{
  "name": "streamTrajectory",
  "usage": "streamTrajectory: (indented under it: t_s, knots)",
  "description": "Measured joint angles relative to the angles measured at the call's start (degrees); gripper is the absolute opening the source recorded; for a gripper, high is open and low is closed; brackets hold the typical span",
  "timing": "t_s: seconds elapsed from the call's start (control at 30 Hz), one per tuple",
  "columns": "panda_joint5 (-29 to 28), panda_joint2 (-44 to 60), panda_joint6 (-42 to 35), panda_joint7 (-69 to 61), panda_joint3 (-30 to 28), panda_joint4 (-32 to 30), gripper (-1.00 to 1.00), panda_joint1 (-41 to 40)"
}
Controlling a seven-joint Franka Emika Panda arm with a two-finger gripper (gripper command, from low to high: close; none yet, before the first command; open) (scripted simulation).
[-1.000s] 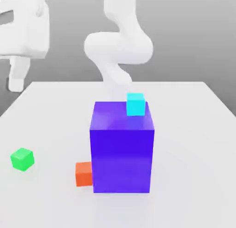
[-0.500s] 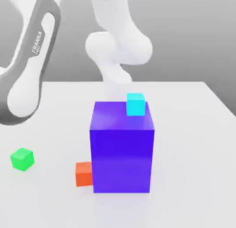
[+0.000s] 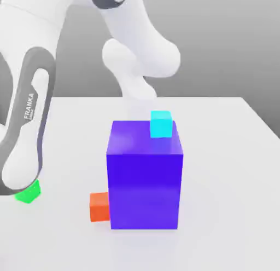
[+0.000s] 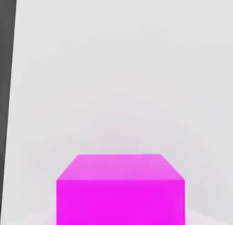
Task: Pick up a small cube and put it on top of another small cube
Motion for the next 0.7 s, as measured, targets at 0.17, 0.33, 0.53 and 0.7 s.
streamTrajectory:
  t_s: [0.17,0.33,0.53,0.7]
  knots:
    - [0.15,-8.73,0.66,1.44,-2.75,-9.49,-1.00,-0.88]
    - [-1.69,-17.54,2.44,4.52,-5.95,-19.90,-1.00,-1.78]
    - [-8.49,-28.49,4.70,11.63,-9.19,-32.45,-1.00,-5.29]
    - [-5.96,-24.88,11.53,10.52,-6.99,-35.86,-1.00,-8.04]
